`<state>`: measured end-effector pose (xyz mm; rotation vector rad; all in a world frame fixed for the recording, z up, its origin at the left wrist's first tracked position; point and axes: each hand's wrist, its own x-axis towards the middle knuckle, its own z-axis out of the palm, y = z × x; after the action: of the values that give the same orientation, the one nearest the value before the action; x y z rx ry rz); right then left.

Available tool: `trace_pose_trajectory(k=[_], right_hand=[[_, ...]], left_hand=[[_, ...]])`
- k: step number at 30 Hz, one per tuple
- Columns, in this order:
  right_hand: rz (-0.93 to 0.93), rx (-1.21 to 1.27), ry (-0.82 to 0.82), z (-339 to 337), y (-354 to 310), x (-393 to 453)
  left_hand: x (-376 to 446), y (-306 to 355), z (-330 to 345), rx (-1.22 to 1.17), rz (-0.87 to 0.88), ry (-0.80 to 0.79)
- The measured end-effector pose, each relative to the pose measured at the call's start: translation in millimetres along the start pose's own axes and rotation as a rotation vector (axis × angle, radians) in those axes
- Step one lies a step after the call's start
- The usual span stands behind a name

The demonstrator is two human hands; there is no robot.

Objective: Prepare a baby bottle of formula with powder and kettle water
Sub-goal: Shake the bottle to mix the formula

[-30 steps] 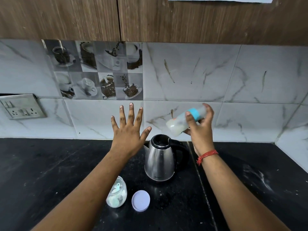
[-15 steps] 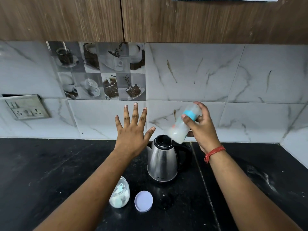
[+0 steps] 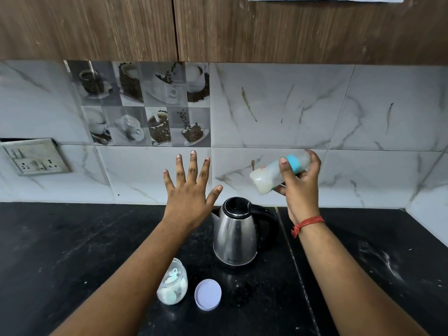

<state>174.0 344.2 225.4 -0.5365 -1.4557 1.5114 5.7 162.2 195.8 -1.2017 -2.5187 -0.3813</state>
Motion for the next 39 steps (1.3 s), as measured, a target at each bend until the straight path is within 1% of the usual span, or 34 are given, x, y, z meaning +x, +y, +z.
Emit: trace_pose_trajectory(k=[2,3,5,6,9,12,13,15,16,18,19,21,22,25,26,28,29,31,34,37,38,39], right_hand=[[0.014,-0.086,-0.083,2.8,-1.1,-1.3],[0.002,-0.114,-0.088,3.1,0.1,-2.2],[-0.017,-0.058,0.022,1.5,0.8,-1.6],[-0.012,-0.037,0.04,0.8,0.2,-0.5],[0.015,-0.14,-0.1,3.7,1.7,-0.7],[-0.016,-0.022,0.055,1.3,1.8,-1.2],[-0.01,-0.025,0.046,1.1,0.6,-0.8],[0.013,-0.11,-0.063,3.7,-0.3,-1.7],[0.004,-0.118,-0.068,4.4,0.1,-2.5],[-0.025,-0.035,0.039,2.9,-1.2,-1.4],[-0.019,-0.015,0.053,2.1,-2.3,-0.5],[0.003,-0.086,-0.042,5.5,-3.6,-1.9],[-0.005,-0.105,-0.054,6.6,-2.7,-3.4],[-0.046,0.013,0.101,2.3,-2.6,-3.4],[-0.033,0.006,0.077,2.4,-4.7,-3.7],[-0.026,-0.1,-0.045,4.9,-2.2,-5.0],[-0.033,-0.111,-0.052,5.5,0.1,-5.3],[-0.032,-0.062,0.0,5.3,0.1,-3.6],[-0.015,-0.161,-0.12,9.7,-0.8,-3.3],[-0.047,-0.097,-0.03,5.3,-1.0,-0.6],[-0.042,-0.107,-0.057,5.4,-2.4,-0.9],[-0.051,-0.178,-0.111,6.5,-2.8,-1.6]], left_hand=[[-0.2,-0.3,0.2,0.002,0.008,0.006],[-0.3,-0.6,0.3,0.005,0.013,0.008],[0.3,-0.7,0.8,0.003,0.009,0.011],[0.6,-0.4,1.1,0.004,0.006,0.013],[0.0,-1.1,0.7,0.01,0.014,0.018],[0.8,-1.1,0.0,0.002,0.007,0.023],[0.6,-1.0,-0.6,0.001,0.006,0.023],[0.4,-1.4,-1.2,0.001,0.015,0.024],[0.6,-1.9,-1.0,0.002,0.017,0.023],[1.5,-1.5,-1.3,-0.003,0.006,0.021],[1.4,-0.8,-1.6,-0.002,0.003,0.019],[-0.1,-0.5,-2.6,0.006,0.012,0.017],[-0.3,-0.5,-2.8,0.01,0.02,0.015],[0.3,-0.4,-3.2,-0.002,0.01,0.016],[0.3,-0.4,-3.4,0.001,0.012,0.017],[-0.1,-1.0,-4.2,0.015,0.026,0.017],[0.4,-1.4,-4.6,0.015,0.029,0.016],[1.7,-0.4,-5.0,0.01,0.021,0.018],[0.6,-0.2,-5.5,0.017,0.034,0.026],[1.1,0.8,-5.5,0.01,0.027,0.018],[0.8,0.7,-5.5,0.012,0.025,0.018],[0.5,0.4,-5.5,0.016,0.027,0.022]])
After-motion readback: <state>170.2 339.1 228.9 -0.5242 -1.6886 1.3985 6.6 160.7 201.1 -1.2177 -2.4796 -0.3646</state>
